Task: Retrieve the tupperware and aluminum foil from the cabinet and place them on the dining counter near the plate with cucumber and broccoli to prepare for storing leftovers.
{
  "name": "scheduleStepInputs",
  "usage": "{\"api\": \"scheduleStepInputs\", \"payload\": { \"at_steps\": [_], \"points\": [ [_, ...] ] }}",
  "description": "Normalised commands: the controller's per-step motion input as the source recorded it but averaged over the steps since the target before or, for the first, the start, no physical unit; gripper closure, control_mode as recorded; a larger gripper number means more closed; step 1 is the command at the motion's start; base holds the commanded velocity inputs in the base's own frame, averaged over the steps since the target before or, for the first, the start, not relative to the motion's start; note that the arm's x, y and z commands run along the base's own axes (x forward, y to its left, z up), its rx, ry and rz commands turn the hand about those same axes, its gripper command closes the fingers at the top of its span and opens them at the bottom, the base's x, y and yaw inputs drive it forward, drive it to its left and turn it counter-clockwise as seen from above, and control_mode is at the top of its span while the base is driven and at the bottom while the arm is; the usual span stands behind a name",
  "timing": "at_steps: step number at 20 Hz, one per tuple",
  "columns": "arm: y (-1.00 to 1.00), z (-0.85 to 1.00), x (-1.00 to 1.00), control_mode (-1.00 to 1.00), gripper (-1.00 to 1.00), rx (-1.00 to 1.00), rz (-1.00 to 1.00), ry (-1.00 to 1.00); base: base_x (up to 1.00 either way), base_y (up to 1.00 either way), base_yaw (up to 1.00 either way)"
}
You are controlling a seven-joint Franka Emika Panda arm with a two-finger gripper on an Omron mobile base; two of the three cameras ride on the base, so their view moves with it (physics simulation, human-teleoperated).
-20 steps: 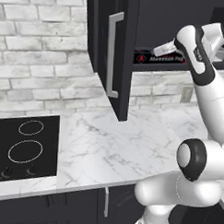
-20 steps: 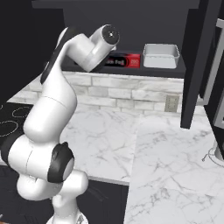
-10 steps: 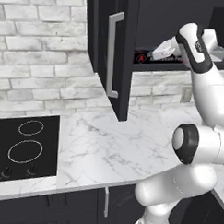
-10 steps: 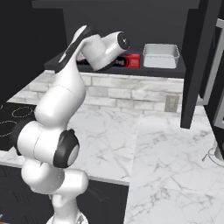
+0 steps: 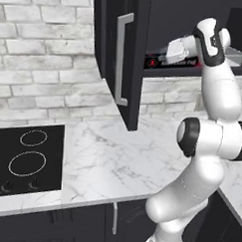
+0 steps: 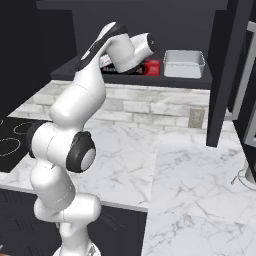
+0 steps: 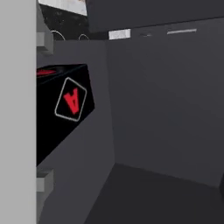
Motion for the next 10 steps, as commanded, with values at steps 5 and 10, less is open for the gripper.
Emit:
{"api": "scheduleStepInputs", "payload": {
  "at_steps": [5, 10],
  "points": [
    [0.0, 0.0, 0.01, -1.0, -1.0, -0.1, 0.16, -0.01, 0.0, 0.0, 0.0],
    [0.0, 0.0, 0.0, -1.0, -1.0, -0.11, 0.09, -0.04, 0.0, 0.0, 0.0]
  ]
}}
